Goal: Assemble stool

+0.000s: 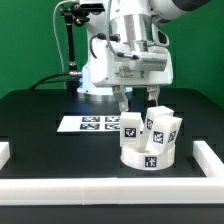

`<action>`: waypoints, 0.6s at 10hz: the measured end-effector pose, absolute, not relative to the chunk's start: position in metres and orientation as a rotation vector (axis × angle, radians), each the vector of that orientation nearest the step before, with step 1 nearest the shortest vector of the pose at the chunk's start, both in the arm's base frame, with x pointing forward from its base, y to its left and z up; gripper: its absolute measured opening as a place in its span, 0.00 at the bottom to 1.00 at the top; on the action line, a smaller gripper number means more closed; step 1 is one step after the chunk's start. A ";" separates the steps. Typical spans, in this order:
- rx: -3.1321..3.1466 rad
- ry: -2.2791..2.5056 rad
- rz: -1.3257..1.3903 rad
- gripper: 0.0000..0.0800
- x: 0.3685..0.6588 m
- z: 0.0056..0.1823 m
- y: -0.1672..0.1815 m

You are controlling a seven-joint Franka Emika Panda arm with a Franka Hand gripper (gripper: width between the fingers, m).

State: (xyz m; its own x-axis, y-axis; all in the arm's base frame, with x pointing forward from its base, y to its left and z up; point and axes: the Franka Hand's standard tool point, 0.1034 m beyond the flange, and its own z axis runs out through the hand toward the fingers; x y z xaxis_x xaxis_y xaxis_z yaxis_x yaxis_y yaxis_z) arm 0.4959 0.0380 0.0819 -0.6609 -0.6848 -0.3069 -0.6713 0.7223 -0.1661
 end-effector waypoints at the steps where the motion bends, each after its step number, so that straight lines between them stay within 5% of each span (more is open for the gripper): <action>1: -1.167 2.534 -0.077 0.81 0.497 0.082 0.038; 6: -1.936 2.109 -0.257 0.81 0.492 0.081 0.025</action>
Offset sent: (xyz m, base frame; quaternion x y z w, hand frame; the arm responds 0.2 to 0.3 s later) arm -0.0007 -0.0083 0.0119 -0.0090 0.0369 -0.3008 0.9529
